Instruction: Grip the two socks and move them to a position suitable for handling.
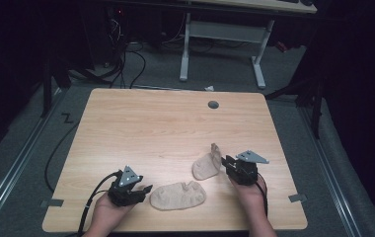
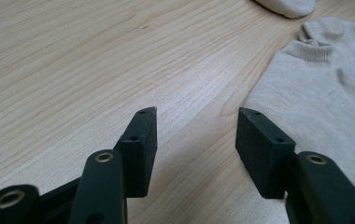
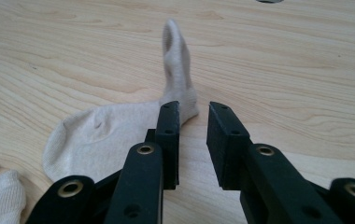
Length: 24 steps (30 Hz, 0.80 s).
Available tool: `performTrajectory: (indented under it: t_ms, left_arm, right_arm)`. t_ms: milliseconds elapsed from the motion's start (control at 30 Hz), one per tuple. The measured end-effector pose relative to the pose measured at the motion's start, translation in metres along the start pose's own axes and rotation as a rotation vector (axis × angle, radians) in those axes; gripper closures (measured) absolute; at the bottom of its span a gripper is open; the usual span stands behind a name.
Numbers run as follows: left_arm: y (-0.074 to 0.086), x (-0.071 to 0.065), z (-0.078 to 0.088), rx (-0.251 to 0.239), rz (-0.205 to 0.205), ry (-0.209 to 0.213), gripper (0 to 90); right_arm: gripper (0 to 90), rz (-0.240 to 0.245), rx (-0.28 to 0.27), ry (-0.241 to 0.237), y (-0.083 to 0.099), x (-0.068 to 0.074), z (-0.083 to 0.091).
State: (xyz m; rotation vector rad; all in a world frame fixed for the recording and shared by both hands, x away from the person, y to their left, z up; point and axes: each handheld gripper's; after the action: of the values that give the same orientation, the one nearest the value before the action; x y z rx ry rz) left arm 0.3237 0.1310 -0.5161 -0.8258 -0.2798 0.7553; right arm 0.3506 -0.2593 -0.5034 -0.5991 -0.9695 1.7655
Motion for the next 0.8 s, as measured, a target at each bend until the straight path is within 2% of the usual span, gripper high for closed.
performTrajectory:
  t_ms: [133, 267, 300, 333, 367, 433, 500, 533, 567, 600, 800]
  left_arm:
    - [0.000, -0.001, 0.000, 0.001, 0.000, 0.005, 49.0]
    - [-0.001, -0.002, -0.001, 0.005, -0.009, 0.005, 49.1]
    - [-0.001, -0.002, -0.002, 0.006, -0.010, 0.005, 49.1]
    - [-0.001, -0.003, -0.002, 0.007, -0.011, 0.006, 49.0]
    - [-0.001, -0.003, -0.003, 0.007, -0.013, 0.006, 49.0]
    - [-0.001, -0.003, -0.004, 0.013, -0.018, 0.007, 49.1]
    - [-0.001, -0.004, -0.005, 0.015, -0.017, 0.006, 49.1]
    - [-0.001, -0.004, -0.005, 0.016, -0.018, 0.007, 49.0]
    - [-0.001, -0.004, -0.005, 0.016, -0.019, 0.007, 49.0]
    - [-0.001, -0.005, -0.005, 0.015, -0.021, 0.006, 49.0]
    - [-0.001, -0.003, -0.005, 0.017, -0.020, 0.006, 49.0]
  right_arm:
    - [74.3, 0.004, -0.011, 0.012, 0.000, 0.000, 0.006]
    - [75.8, 0.036, -0.024, -0.014, -0.003, 0.009, 0.007]
    - [77.6, 0.055, -0.035, -0.026, -0.005, 0.015, 0.008]
    - [83.5, 0.074, -0.041, -0.050, -0.009, 0.023, 0.007]
    - [83.5, 0.074, -0.041, -0.050, -0.009, 0.023, 0.007]
    - [89.8, 0.080, -0.041, -0.082, -0.013, 0.031, 0.002]
    - [89.9, 0.110, -0.018, -0.070, -0.019, 0.038, -0.007]
    - [89.9, 0.111, 0.005, -0.054, -0.020, 0.039, -0.017]
    - [89.9, 0.111, 0.005, -0.054, -0.020, 0.039, -0.017]
    - [89.9, 0.097, 0.034, -0.032, -0.019, 0.036, -0.025]
    - [89.7, 0.080, 0.053, -0.004, -0.013, 0.028, -0.025]
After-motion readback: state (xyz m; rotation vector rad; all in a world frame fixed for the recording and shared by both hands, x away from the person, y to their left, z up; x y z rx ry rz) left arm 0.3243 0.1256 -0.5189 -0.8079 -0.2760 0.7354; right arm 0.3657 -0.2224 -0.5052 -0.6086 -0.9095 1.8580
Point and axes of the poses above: each handheld gripper's, and its own axes: z roughly backward along the jaws, y roughly out of its underside, x roughly to its left, and after that the axes turned 1 degree about z, right-handed
